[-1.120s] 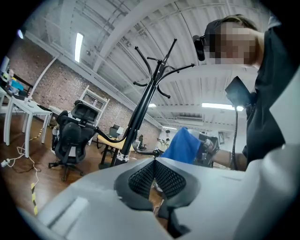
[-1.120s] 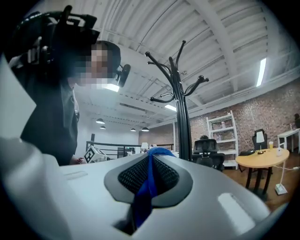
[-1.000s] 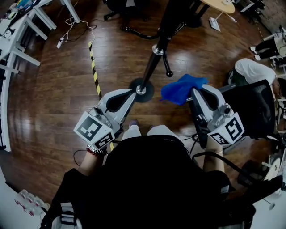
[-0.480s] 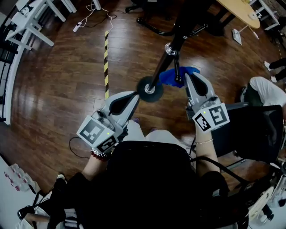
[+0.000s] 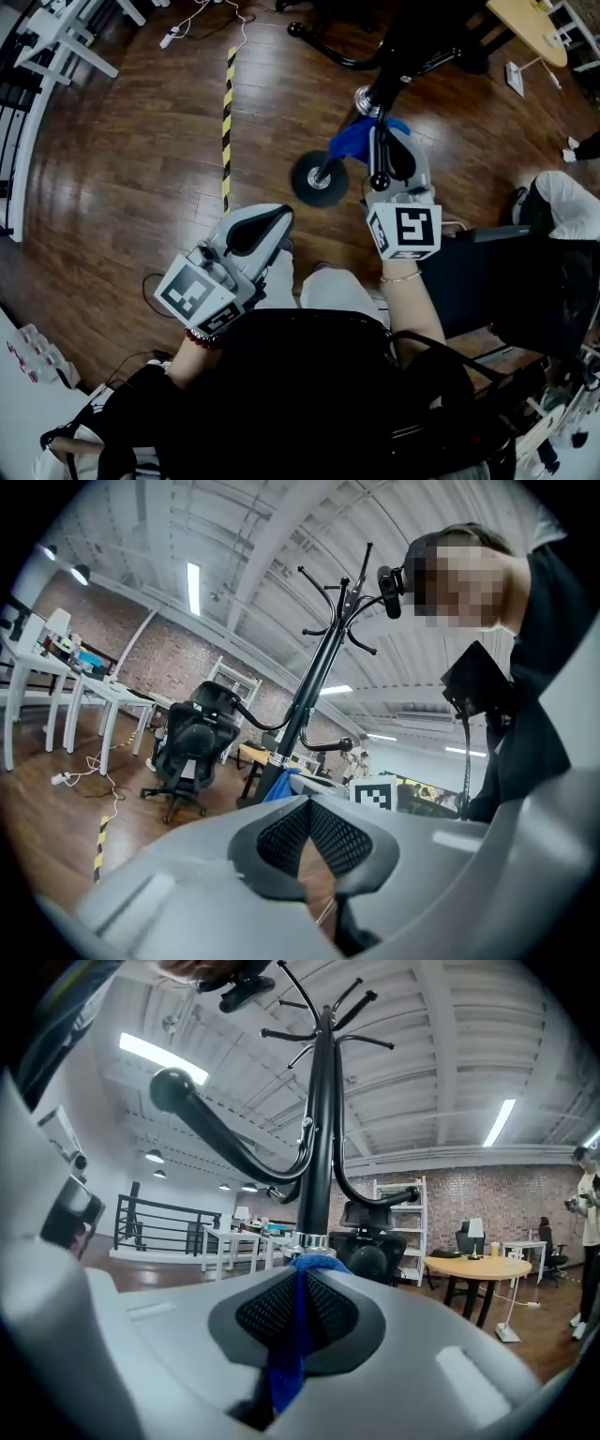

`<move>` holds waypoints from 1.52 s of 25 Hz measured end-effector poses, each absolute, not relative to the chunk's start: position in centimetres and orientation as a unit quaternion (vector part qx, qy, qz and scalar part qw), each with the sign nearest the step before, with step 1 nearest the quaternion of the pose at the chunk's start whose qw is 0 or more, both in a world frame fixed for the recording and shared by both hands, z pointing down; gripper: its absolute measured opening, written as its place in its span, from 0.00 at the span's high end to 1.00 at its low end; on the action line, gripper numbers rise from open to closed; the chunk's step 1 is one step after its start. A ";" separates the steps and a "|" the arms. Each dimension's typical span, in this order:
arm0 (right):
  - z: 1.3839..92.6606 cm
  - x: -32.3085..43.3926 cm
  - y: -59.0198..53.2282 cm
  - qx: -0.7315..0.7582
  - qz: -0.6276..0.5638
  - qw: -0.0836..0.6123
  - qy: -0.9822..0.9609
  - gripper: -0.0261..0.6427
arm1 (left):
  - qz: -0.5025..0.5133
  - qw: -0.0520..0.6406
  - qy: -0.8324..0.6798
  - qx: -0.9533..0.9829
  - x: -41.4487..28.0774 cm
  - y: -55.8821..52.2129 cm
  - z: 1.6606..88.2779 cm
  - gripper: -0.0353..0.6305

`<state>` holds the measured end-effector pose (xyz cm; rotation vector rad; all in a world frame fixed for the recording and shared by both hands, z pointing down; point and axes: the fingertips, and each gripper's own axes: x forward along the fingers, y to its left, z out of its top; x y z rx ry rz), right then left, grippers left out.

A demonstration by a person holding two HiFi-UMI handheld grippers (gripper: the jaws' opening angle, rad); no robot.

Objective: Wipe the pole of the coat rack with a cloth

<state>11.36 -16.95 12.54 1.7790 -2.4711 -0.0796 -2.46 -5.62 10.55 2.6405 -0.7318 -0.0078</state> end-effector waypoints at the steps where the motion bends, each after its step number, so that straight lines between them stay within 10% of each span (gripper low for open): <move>1: 12.6 11.4 -16.9 0.588 -0.027 0.048 -0.807 0.93 | -0.004 0.196 -0.262 0.945 -2.6 -5.8 10.3 0.94; 14: 13.3 10.6 -17.6 0.603 0.034 0.012 -0.797 0.71 | -0.019 0.215 -0.253 0.943 -2.9 -6.2 12.0 0.94; 21: 13.2 11.8 -17.2 0.592 -0.016 0.021 -0.805 0.87 | -0.028 0.185 -0.252 0.949 -2.0 -7.1 14.6 0.94; 38: 12.7 11.0 -16.3 0.549 -0.249 -0.024 -0.798 0.88 | -0.120 0.033 -0.224 0.967 5.3 -15.3 23.3 0.94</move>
